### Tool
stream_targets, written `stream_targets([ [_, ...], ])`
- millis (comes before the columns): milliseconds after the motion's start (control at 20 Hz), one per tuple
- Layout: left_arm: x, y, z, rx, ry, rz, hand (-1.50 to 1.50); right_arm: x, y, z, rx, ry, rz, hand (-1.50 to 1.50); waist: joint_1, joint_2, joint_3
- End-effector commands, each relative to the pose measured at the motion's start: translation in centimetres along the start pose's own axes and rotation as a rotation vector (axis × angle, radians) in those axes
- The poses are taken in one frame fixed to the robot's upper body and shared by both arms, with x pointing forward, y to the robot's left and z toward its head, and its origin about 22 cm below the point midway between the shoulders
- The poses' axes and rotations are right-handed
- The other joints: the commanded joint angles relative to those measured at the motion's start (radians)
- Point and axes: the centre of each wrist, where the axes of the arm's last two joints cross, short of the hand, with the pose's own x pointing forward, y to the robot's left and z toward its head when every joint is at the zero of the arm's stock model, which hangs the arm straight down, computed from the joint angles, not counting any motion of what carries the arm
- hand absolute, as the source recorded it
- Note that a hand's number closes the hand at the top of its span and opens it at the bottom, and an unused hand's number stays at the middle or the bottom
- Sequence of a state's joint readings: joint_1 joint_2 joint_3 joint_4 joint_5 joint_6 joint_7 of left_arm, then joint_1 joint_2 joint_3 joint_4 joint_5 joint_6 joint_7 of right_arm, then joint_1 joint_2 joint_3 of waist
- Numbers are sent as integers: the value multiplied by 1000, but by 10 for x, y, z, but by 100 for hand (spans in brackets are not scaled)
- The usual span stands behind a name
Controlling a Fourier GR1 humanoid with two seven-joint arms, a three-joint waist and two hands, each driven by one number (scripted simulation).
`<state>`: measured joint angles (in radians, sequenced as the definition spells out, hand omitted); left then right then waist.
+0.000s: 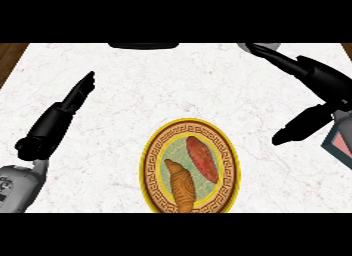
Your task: Pick the sweet potato from the plate and place it in the cardboard box
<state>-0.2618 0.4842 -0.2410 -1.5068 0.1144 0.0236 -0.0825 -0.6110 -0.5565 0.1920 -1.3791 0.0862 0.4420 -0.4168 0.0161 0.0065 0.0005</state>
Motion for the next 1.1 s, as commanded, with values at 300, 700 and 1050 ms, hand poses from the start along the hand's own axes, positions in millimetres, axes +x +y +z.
stream_targets([
  [300, 2, -5, 2, 3, 3, 5, 0, 46, 23, -51, 450, 76, 345, -150, -5, -9, -2],
  [700, -13, 2, 12, 12, 3, 6, 0, 116, 72, -69, 607, 141, 526, -150, -26, -14, -2],
  [1050, 10, 9, 6, 1, 4, -4, 0, 118, 110, -76, 669, 278, 536, -150, -13, -10, -1],
])
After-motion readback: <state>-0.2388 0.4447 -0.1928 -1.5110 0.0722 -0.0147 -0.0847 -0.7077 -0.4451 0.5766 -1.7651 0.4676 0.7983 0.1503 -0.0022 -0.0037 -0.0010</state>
